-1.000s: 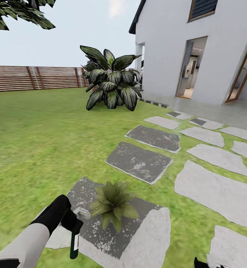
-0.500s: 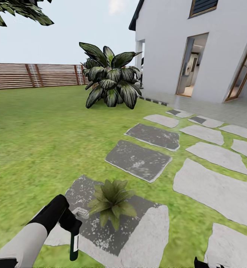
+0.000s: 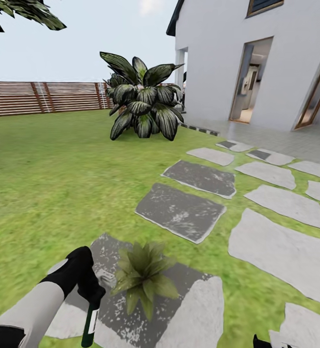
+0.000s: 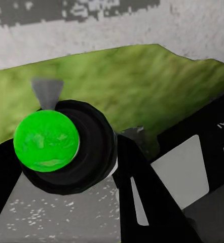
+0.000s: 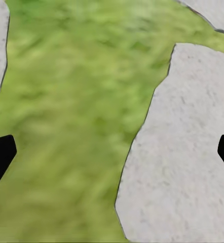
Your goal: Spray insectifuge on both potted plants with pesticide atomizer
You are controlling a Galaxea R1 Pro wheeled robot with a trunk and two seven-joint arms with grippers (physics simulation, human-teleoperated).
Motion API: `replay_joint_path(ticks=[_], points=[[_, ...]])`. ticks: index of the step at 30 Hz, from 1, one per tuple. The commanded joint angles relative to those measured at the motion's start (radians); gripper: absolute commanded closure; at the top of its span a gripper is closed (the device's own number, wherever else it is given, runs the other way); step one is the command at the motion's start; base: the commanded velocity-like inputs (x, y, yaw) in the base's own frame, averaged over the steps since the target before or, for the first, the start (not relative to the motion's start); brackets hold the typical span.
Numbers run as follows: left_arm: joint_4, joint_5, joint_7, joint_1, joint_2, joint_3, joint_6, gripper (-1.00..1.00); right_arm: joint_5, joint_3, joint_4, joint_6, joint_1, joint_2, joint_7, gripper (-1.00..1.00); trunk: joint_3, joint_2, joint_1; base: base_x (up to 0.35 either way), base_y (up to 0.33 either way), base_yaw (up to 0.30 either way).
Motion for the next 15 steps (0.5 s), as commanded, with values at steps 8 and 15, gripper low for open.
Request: replay_joint_path(ticks=[8, 15], points=[[-0.001, -0.009, -0.005, 0.010, 0.029, -0.006, 0.003, 1.00, 0.008, -0.006, 0.003, -0.005, -0.002, 0.007, -0.006, -1.00, -0.001, 0.000, 0.000, 0.118, 0.000, 0.048], [-0.002, -0.007, -0.003, 0.011, 0.045, 0.000, 0.003, 1.00, 0.008, -0.006, 0.003, -0.004, -0.002, 0.008, -0.006, -1.00, -0.001, 0.000, 0.000, 0.002, -0.077, 0.237]])
